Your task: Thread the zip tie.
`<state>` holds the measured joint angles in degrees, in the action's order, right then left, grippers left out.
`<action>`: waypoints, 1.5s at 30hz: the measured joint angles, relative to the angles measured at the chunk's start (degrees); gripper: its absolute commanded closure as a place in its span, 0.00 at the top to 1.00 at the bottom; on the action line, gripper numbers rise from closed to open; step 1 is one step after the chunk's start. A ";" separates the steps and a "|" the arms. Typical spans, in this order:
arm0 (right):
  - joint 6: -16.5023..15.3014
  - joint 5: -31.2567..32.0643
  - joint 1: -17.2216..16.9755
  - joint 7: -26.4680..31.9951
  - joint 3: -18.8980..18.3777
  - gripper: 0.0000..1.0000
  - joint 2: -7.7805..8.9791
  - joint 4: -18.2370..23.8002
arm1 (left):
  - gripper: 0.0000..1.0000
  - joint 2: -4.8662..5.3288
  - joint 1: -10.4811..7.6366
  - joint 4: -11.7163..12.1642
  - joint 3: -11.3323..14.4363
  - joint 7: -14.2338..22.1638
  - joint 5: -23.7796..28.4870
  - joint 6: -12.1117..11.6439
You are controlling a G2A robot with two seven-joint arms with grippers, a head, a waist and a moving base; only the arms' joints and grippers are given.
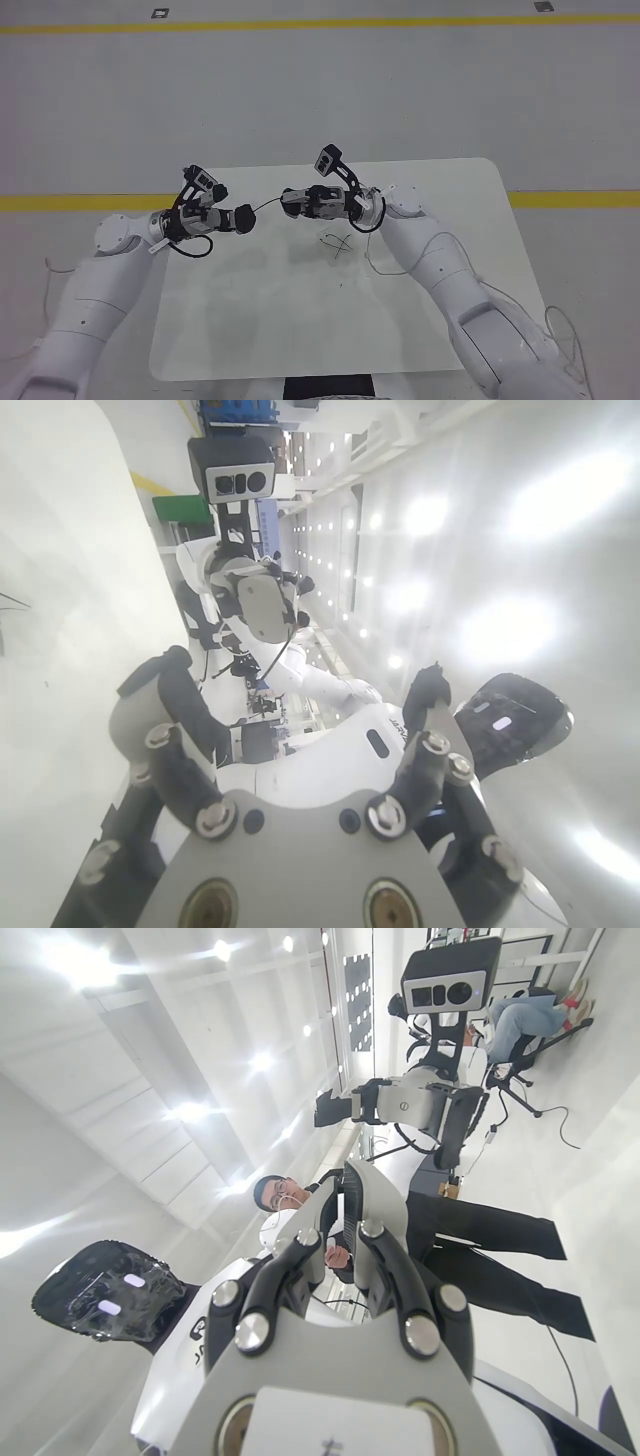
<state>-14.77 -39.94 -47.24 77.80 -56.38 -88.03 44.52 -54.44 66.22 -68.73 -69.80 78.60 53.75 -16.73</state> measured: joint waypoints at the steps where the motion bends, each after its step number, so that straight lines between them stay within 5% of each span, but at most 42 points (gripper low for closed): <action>1: 0.20 0.17 -0.49 -0.78 0.00 0.00 0.05 0.84 | 1.00 -0.02 0.19 -0.54 0.13 -0.73 -0.34 0.10; 16: 1.83 -0.40 -2.84 -2.73 0.32 0.00 0.19 4.71 | 1.00 -0.54 1.53 -2.08 0.97 -1.90 2.03 1.00; 28: 3.52 4.96 -5.68 -8.97 0.34 0.00 1.15 11.04 | 1.00 -0.54 3.14 -5.26 0.90 -4.32 0.27 2.50; 30: 3.85 5.93 -5.73 -9.17 0.42 0.00 1.31 11.42 | 0.88 -0.56 3.25 -5.38 0.83 -4.53 0.09 2.48; 34: 4.44 7.99 -5.72 -9.61 0.40 0.00 1.70 11.88 | 0.45 -0.57 3.30 -5.45 0.65 -4.70 -0.17 2.60; 45: 4.71 11.04 -6.04 -10.41 -0.09 0.00 2.63 13.01 | 0.33 -0.64 2.93 -5.11 0.71 -3.89 -1.17 3.68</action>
<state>-10.06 -28.90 -53.29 67.39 -56.46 -85.40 57.53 -55.08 69.15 -73.85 -69.09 74.71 52.59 -13.05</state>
